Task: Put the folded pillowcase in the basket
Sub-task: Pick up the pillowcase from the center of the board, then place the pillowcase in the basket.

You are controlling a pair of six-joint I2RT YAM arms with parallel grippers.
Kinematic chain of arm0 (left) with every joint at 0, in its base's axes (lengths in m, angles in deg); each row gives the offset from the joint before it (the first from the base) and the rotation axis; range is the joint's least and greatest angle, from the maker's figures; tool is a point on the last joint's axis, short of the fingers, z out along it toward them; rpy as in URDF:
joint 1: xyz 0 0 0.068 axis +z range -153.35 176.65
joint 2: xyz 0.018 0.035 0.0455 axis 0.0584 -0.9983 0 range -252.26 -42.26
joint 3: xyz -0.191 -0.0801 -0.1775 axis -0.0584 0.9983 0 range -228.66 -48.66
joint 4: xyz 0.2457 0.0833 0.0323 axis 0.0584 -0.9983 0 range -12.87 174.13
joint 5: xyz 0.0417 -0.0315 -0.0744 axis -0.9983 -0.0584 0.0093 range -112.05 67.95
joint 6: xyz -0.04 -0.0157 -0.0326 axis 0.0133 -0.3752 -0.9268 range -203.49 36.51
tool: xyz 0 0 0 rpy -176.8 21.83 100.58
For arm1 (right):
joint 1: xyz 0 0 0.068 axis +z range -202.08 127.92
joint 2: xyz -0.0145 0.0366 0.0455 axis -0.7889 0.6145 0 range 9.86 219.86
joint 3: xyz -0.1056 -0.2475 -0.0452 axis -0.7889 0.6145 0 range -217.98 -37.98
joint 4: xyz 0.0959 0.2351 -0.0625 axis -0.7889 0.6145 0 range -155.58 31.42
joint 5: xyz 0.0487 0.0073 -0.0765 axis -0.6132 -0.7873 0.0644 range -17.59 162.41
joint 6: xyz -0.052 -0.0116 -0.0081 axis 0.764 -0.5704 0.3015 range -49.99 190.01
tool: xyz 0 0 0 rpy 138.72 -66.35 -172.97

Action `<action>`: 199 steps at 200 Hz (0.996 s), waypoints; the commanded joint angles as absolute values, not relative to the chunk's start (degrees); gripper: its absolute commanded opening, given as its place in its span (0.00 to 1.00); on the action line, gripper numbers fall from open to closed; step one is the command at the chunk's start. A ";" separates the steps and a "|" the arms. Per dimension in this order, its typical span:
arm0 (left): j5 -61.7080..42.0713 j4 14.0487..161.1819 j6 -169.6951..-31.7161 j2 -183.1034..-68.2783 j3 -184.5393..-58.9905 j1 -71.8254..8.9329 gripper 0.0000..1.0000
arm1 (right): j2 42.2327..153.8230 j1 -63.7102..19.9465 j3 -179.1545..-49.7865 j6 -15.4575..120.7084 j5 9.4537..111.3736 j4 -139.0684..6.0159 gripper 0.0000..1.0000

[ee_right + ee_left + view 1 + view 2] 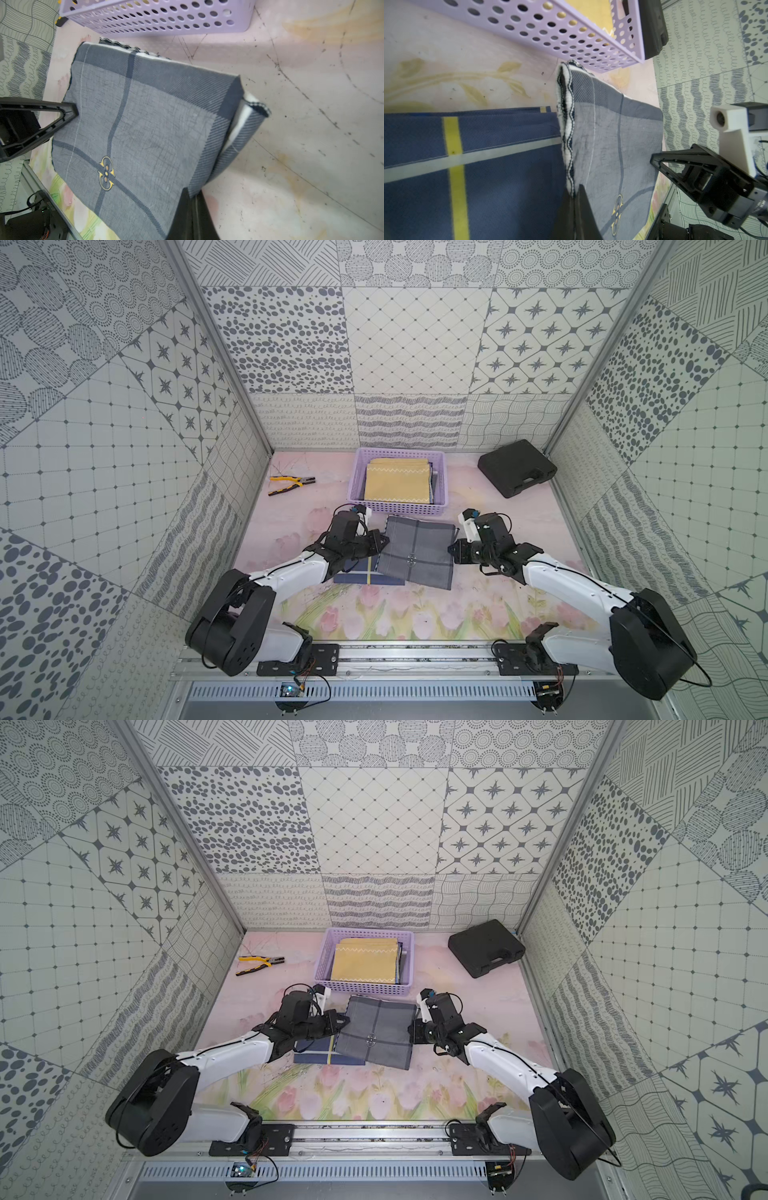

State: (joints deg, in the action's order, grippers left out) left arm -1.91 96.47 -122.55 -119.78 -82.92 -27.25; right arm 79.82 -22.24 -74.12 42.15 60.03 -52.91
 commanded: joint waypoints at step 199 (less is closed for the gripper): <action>-11.85 88.52 -116.43 -116.64 -96.14 -23.52 0.00 | 83.57 -24.08 -90.81 45.97 65.38 -55.84 0.00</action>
State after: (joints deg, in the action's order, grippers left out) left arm -8.94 87.79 -119.69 -113.11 -93.15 -25.54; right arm 80.91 -22.72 -87.87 44.16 63.90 -52.45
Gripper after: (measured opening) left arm 0.059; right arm 0.051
